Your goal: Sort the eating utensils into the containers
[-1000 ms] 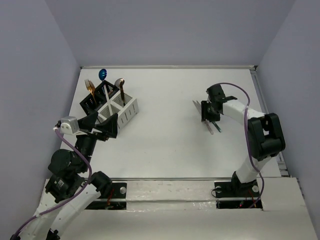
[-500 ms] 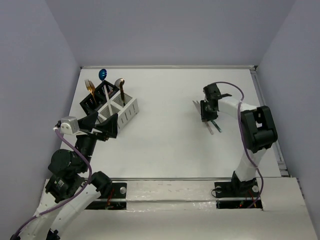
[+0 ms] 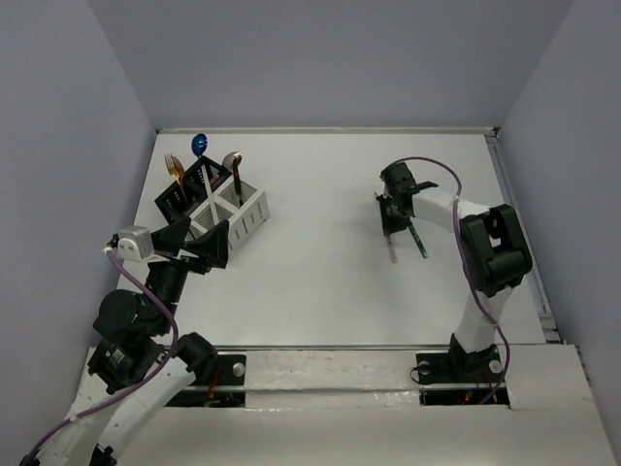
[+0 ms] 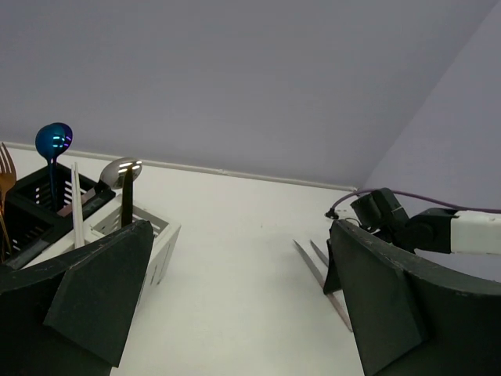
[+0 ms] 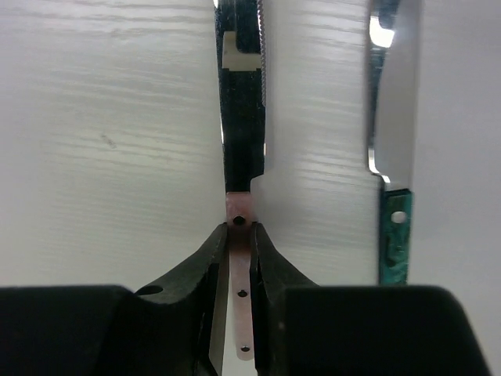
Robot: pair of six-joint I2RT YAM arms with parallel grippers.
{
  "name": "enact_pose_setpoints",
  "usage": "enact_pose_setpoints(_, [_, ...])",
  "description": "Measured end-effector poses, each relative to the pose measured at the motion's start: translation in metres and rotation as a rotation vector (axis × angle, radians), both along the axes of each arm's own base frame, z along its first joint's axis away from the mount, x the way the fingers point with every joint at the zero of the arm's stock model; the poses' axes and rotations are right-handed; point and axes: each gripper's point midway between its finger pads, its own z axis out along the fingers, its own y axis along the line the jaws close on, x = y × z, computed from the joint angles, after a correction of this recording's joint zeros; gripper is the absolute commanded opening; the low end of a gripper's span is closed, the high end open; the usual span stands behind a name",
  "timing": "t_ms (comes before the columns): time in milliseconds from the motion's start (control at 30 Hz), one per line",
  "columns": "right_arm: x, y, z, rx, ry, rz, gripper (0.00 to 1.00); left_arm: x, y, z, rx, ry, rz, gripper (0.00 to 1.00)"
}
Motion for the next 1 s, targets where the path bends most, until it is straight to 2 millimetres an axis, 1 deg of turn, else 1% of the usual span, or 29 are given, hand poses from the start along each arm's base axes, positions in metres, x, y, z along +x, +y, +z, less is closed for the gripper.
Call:
enact_pose_setpoints(67, [-0.001, 0.013, 0.006, 0.022, -0.015, 0.030, 0.00, 0.000, 0.000, 0.000, 0.000, 0.000, 0.000, 0.99])
enact_pose_setpoints(100, [-0.002, 0.023, 0.011, 0.043, -0.029, 0.052, 0.00, 0.000, 0.000, 0.000, 0.000, 0.000, 0.000, 0.99])
enact_pose_setpoints(133, [-0.002, 0.031, 0.017, 0.062, -0.044, 0.071, 0.00, 0.000, 0.000, 0.000, 0.000, 0.000, 0.000, 0.99])
enact_pose_setpoints(200, [-0.002, 0.053, 0.037, 0.114, -0.099, 0.114, 0.00, 0.000, 0.000, 0.000, 0.000, 0.000, 0.000, 0.99])
enact_pose_setpoints(233, [-0.001, 0.071, 0.057, 0.164, -0.156, 0.151, 0.00, 0.000, 0.000, 0.000, 0.000, 0.000, -0.001, 0.99])
enact_pose_setpoints(300, [0.001, 0.099, 0.090, 0.235, -0.251, 0.201, 0.00, 0.000, 0.000, 0.000, 0.001, -0.001, -0.003, 0.99])
enact_pose_setpoints(367, [0.008, 0.128, 0.120, 0.314, -0.349, 0.241, 0.00, 0.000, 0.000, 0.000, 0.001, -0.001, -0.003, 0.99])
enact_pose_setpoints(400, [0.012, 0.149, 0.141, 0.370, -0.416, 0.270, 0.00, 0.000, 0.000, 0.000, 0.001, -0.001, -0.003, 0.99])
enact_pose_setpoints(433, [0.015, 0.163, 0.156, 0.410, -0.464, 0.285, 0.00, 0.000, 0.000, 0.000, 0.001, -0.001, -0.003, 0.99])
enact_pose_setpoints(467, [0.019, 0.182, 0.175, 0.465, -0.526, 0.304, 0.00, 0.000, 0.000, 0.000, 0.001, -0.001, -0.003, 0.99])
enact_pose_setpoints(533, [0.026, 0.211, 0.204, 0.547, -0.627, 0.332, 0.00, 0.000, 0.000, 0.000, 0.001, -0.001, -0.003, 0.99])
enact_pose_setpoints(567, [0.028, 0.233, 0.223, 0.603, -0.692, 0.358, 0.00, 0.000, 0.000, 0.000, 0.001, -0.001, -0.003, 0.99])
enact_pose_setpoints(633, [0.035, 0.261, 0.246, 0.669, -0.777, 0.382, 0.00, 0.000, 0.000, 0.000, 0.001, -0.001, -0.002, 0.99])
enact_pose_setpoints(667, [0.036, 0.278, 0.252, 0.697, -0.805, 0.401, 0.00, 0.000, 0.000, 0.000, 0.001, 0.000, -0.002, 0.99])
enact_pose_setpoints(700, [0.041, 0.302, 0.263, 0.737, -0.863, 0.420, 0.00, 0.000, 0.000, 0.000, 0.001, 0.000, -0.002, 0.99])
enact_pose_setpoints(733, [0.043, 0.310, 0.264, 0.749, -0.879, 0.427, 0.00, 0.000, -0.001, 0.000, 0.001, 0.000, -0.002, 0.99])
enact_pose_setpoints(767, [0.043, 0.327, 0.261, 0.761, -0.893, 0.445, 0.00, 0.000, -0.001, 0.000, 0.002, 0.001, -0.002, 0.99])
enact_pose_setpoints(800, [0.046, 0.343, 0.266, 0.774, -0.921, 0.456, 0.00, 0.001, -0.001, -0.001, 0.003, 0.002, -0.002, 0.99])
enact_pose_setpoints(867, [0.053, 0.369, 0.263, 0.792, -0.955, 0.472, 0.00, 0.001, -0.001, -0.001, 0.006, 0.005, -0.002, 0.99])
enact_pose_setpoints(1000, [0.058, 0.403, 0.251, 0.801, -0.974, 0.499, 0.00, 0.002, -0.002, -0.002, 0.007, 0.006, -0.002, 0.99])
